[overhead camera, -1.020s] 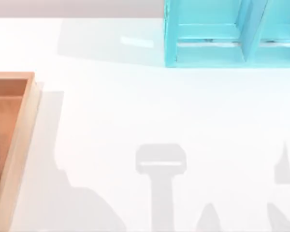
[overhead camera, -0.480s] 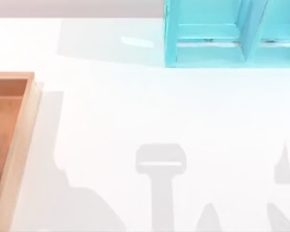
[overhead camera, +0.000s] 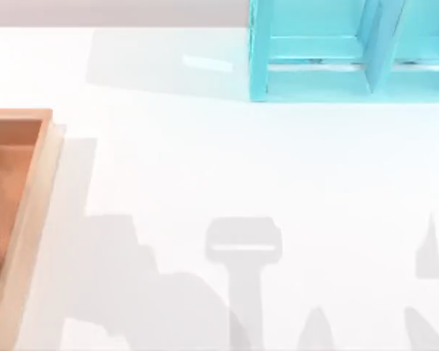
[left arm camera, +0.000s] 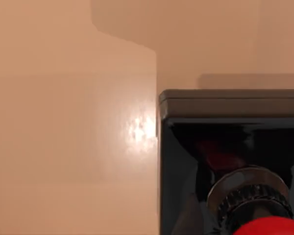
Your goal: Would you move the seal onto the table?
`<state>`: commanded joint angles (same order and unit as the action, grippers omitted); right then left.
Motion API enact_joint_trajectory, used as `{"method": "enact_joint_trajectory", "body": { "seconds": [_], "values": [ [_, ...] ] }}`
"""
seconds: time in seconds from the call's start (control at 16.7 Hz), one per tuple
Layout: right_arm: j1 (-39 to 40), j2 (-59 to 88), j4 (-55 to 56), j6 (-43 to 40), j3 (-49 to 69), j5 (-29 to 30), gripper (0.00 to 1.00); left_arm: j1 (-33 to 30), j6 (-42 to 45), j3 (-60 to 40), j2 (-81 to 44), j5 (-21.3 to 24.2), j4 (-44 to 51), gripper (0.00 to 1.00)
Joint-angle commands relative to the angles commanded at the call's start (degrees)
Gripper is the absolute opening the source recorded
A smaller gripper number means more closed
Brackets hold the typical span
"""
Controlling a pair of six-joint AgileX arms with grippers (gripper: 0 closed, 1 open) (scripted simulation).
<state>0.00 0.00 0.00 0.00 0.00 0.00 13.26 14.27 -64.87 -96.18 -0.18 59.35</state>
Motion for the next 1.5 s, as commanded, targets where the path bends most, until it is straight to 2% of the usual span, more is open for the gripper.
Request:
{"method": "enact_joint_trajectory", "body": {
  "seconds": [0.54,0.72,1.2,1.5],
  "values": [
    [0.0,0.0,0.0,0.0,0.0,0.0,1.0,-19.9,-19.7,-17.3,4.8,-0.1,21.4,0.0],
    [0.0,0.0,0.0,0.0,0.0,0.0,1.0,-24.3,-24.1,-20.8,6.1,-0.1,26.1,0.0],
    [0.0,0.0,0.0,0.0,0.0,0.0,1.0,-26.3,-26.7,-23.3,3.9,-0.4,25.7,0.0],
    [0.0,0.0,0.0,0.0,0.0,0.0,1.0,-36.0,-36.0,-31.9,-11.1,0.3,20.8,0.0]
  ]
}}
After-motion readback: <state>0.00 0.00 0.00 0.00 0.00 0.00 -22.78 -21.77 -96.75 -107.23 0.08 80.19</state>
